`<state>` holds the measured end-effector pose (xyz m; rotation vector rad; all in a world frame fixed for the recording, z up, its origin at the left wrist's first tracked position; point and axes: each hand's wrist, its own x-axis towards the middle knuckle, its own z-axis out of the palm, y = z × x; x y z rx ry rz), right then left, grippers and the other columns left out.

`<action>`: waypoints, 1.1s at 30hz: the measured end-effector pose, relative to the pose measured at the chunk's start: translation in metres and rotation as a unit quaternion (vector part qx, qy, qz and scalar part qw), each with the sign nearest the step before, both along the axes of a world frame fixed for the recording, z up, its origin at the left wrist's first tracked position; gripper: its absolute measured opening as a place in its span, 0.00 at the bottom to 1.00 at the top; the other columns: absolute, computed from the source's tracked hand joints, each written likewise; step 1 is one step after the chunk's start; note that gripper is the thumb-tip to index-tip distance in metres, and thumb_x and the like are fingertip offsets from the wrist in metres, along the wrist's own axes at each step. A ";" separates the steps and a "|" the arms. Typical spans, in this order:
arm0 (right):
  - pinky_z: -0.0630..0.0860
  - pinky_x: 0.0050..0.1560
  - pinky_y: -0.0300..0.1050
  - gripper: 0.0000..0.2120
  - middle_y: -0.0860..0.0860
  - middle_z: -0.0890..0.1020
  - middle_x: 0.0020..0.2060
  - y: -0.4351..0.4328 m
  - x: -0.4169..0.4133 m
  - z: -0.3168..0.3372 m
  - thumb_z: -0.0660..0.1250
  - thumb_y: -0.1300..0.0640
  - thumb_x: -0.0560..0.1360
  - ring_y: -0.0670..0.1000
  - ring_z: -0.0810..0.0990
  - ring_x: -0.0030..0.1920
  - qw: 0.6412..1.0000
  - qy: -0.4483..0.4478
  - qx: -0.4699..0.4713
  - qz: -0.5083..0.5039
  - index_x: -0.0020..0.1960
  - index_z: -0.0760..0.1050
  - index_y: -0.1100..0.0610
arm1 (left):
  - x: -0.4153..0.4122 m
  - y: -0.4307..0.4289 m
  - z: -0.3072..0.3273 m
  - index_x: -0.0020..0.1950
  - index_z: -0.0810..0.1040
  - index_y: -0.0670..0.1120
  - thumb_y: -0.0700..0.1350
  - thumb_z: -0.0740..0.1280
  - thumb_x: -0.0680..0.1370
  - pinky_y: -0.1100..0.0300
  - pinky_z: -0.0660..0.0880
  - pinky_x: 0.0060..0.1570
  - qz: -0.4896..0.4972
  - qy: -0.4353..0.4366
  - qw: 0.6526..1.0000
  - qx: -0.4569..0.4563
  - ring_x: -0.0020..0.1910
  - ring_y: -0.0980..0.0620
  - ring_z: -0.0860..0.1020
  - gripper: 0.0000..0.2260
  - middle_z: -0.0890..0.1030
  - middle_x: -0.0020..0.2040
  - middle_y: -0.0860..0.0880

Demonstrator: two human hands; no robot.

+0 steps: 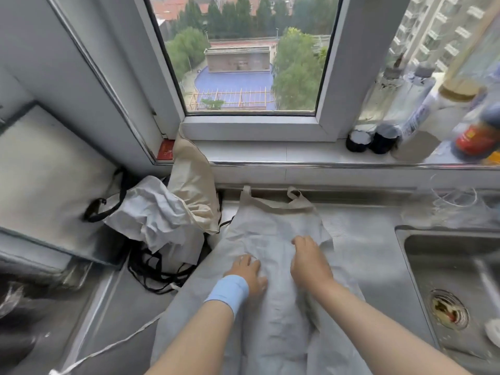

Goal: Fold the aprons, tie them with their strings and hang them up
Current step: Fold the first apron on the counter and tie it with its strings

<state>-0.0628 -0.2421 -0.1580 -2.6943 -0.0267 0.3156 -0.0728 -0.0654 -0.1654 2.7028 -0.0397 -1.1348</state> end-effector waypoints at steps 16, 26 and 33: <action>0.40 0.76 0.64 0.35 0.51 0.38 0.79 -0.066 0.003 -0.042 0.42 0.39 0.80 0.50 0.38 0.79 0.960 0.131 -0.222 0.111 0.80 0.34 0.53 | 0.007 -0.008 -0.018 0.71 0.63 0.52 0.52 0.63 0.77 0.52 0.66 0.61 -0.019 -0.234 0.970 0.067 0.70 0.46 0.62 0.23 0.61 0.72 0.48; 0.50 0.73 0.65 0.43 0.51 0.30 0.77 -0.034 -0.058 -0.037 0.56 0.38 0.78 0.48 0.35 0.77 0.987 0.114 -0.100 0.054 0.78 0.30 0.49 | 0.000 -0.003 -0.022 0.77 0.33 0.53 0.73 0.65 0.65 0.34 0.43 0.71 -0.041 -0.051 0.991 0.114 0.76 0.45 0.31 0.55 0.30 0.77 0.49; 0.43 0.75 0.63 0.44 0.55 0.36 0.79 -0.109 -0.058 -0.025 0.48 0.30 0.78 0.55 0.36 0.79 0.937 0.172 -0.286 0.102 0.78 0.30 0.54 | -0.023 -0.008 -0.018 0.77 0.52 0.52 0.63 0.69 0.69 0.45 0.59 0.69 -0.016 -0.148 0.984 0.097 0.76 0.45 0.52 0.43 0.52 0.77 0.47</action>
